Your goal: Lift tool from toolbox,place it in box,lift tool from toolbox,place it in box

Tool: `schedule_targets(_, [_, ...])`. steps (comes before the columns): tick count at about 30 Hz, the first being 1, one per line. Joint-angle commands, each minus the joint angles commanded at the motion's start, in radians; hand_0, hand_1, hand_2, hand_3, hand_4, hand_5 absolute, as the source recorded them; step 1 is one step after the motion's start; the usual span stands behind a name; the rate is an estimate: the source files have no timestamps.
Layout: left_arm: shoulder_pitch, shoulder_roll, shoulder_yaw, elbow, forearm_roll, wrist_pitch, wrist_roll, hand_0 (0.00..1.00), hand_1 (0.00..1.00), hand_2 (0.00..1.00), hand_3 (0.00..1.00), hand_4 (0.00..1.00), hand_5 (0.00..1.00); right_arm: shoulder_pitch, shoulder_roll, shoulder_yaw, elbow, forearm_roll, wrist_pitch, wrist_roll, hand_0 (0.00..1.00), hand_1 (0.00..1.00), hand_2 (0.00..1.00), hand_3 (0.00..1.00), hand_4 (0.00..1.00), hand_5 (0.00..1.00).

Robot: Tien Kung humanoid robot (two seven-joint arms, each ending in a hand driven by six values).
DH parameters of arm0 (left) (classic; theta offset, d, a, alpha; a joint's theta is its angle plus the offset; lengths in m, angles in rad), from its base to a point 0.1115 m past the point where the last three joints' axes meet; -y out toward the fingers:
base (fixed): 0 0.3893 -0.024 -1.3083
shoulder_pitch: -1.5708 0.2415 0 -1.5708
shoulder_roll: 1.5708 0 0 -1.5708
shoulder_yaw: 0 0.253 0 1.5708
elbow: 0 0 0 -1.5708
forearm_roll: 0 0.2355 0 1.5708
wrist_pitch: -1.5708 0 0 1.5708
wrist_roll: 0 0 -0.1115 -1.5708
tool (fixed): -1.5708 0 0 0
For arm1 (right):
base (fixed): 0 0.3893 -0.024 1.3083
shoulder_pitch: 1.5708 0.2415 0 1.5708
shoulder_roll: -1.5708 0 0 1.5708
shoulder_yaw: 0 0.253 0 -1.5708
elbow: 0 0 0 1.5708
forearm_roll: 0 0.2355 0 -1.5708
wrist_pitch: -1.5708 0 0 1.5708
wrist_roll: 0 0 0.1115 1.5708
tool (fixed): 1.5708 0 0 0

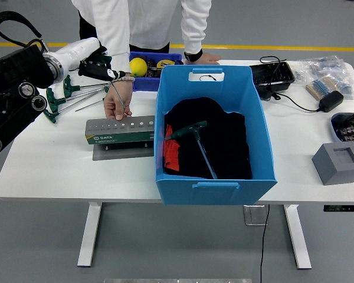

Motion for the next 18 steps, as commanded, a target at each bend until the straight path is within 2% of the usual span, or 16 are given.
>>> schedule_targets(6, [-0.004, -0.001, 0.003, -0.095, 0.031, 0.011, -0.009, 0.078, 0.002, 0.002, 0.038, 0.819, 0.555, 0.0, 0.001, 0.005, 0.001, -0.009, -0.002, -0.002, 0.645, 0.625, 0.699, 0.55, 0.781, 0.674])
schedule_targets(11, [-0.018, -0.017, 0.012, -0.192, 0.059, 0.02, -0.009, 0.072, 0.002, 0.002, 0.037, 0.815, 0.556, -0.001, 0.001, 0.006, 0.003, -0.011, -0.003, -0.003, 0.645, 0.625, 0.699, 0.55, 0.781, 0.674])
schedule_targets(15, [-0.031, -0.043, 0.05, -0.251, 0.055, 0.035, -0.027, 0.071, 0.002, 0.002, 0.038, 0.813, 0.555, -0.003, 0.001, 0.008, 0.003, -0.013, -0.004, -0.003, 0.645, 0.625, 0.699, 0.55, 0.781, 0.674])
schedule_targets(18, [-0.045, -0.079, 0.12, -0.271, 0.04, 0.067, -0.068, 0.071, 0.002, 0.002, 0.038, 0.813, 0.555, -0.003, 0.001, 0.011, 0.004, -0.02, -0.005, -0.005, 0.645, 0.625, 0.699, 0.55, 0.781, 0.674])
